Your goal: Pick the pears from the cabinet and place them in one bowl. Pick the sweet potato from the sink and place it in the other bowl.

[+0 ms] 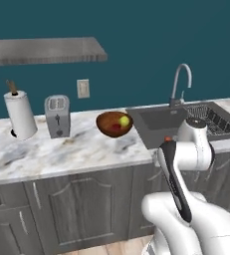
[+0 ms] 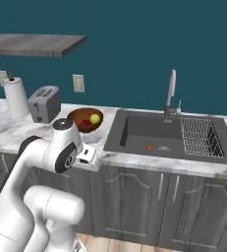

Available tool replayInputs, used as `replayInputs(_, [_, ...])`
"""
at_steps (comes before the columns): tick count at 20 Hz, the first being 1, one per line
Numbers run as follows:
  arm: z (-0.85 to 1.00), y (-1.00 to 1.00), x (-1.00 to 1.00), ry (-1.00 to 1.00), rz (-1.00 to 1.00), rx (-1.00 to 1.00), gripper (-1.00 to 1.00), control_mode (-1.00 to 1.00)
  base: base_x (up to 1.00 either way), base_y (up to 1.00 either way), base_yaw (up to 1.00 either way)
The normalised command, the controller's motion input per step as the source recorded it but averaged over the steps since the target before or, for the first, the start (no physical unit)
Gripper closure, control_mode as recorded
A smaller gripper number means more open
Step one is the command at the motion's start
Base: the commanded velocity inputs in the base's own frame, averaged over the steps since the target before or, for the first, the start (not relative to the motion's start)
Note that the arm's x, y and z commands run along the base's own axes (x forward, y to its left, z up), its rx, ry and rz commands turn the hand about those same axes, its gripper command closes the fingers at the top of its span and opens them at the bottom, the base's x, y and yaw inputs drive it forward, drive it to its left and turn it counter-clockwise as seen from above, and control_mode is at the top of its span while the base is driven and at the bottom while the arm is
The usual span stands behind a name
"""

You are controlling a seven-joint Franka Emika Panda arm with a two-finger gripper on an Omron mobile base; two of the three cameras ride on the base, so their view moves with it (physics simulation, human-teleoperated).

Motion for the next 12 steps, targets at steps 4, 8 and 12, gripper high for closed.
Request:
replayInputs(4, [0.0, 0.0, 0.0, 0.0, 0.0, 0.0, -1.0, 1.0, 0.02, -0.75, 0.02])
replayInputs(8, [0.0, 0.0, 0.0, 0.0, 0.0, 0.0, -1.0, 1.0, 0.0, -0.71, 0.01])
replayInputs(12, [0.0, 0.0, 0.0, 0.0, 0.0, 0.0, -1.0, 1.0, 0.01, -0.69, 0.08])
